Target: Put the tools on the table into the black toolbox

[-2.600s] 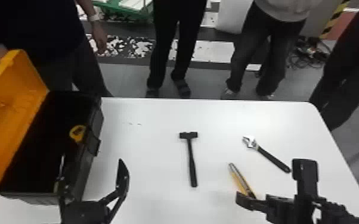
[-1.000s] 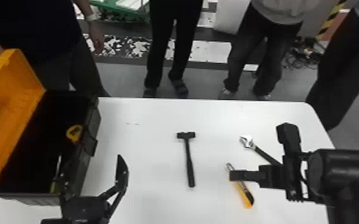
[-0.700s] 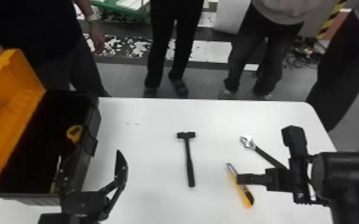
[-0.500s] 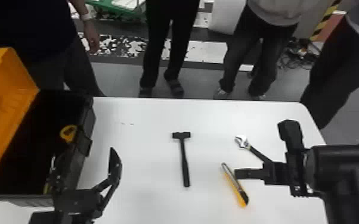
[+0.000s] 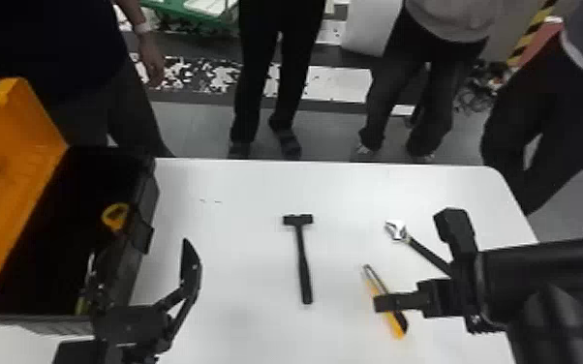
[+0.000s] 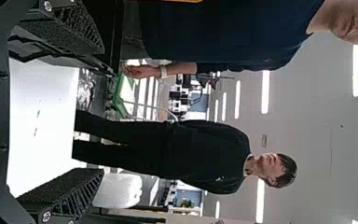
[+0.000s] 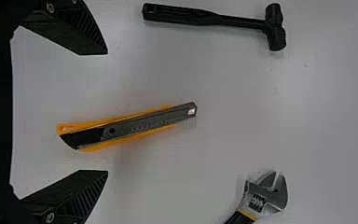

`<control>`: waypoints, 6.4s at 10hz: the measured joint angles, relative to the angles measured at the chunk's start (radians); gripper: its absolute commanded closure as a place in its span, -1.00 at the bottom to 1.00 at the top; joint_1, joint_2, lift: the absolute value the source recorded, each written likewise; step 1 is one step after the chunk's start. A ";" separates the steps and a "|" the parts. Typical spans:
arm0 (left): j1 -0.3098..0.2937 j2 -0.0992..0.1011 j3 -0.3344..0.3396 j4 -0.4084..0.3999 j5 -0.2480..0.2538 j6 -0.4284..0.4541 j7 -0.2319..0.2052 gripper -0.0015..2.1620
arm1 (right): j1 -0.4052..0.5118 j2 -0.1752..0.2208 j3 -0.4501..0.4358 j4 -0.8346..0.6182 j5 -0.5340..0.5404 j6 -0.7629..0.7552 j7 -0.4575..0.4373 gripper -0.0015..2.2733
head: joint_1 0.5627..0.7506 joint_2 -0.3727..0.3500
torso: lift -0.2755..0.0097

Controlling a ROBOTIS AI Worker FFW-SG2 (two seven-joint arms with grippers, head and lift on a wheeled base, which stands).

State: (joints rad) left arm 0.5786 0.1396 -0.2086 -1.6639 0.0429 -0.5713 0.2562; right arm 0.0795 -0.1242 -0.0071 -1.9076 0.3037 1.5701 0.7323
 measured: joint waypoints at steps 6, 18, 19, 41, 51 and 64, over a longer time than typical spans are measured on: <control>0.006 0.002 -0.002 0.006 -0.003 0.000 0.000 -0.91 | 0.018 -0.001 0.010 0.035 0.082 0.000 0.020 -0.90 | 0.41 -0.22 | 0.66; -0.002 0.002 -0.005 0.021 -0.005 0.000 -0.005 -0.91 | -0.046 0.011 0.100 0.131 0.153 0.000 -0.016 -0.15 | 0.41 -0.20 | 0.66; -0.002 0.003 -0.005 0.022 -0.005 0.000 -0.005 -0.91 | -0.047 0.011 0.103 0.131 0.154 0.000 -0.016 0.05 | 0.41 -0.19 | 0.66; -0.101 0.017 -0.012 -0.085 0.117 0.174 -0.538 -0.91 | 0.198 0.029 0.228 -0.259 0.239 -0.036 -0.107 0.98 | 0.41 -0.46 | 0.66; -0.159 0.012 0.000 -0.097 0.360 0.496 -0.726 -0.88 | 0.271 -0.001 0.387 -0.375 0.276 -0.476 -0.162 0.98 | 0.41 -0.14 | 0.66; -0.249 0.000 -0.015 -0.092 0.564 0.770 -0.790 0.39 | 0.226 0.009 0.502 -0.366 0.281 -0.494 -0.188 0.98 | 0.41 -0.07 | 0.66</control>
State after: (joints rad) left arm 0.3296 0.1397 -0.2239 -1.7562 0.6066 0.1985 -0.5342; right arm 0.3059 -0.1157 0.4948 -2.2736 0.5852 1.0757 0.5440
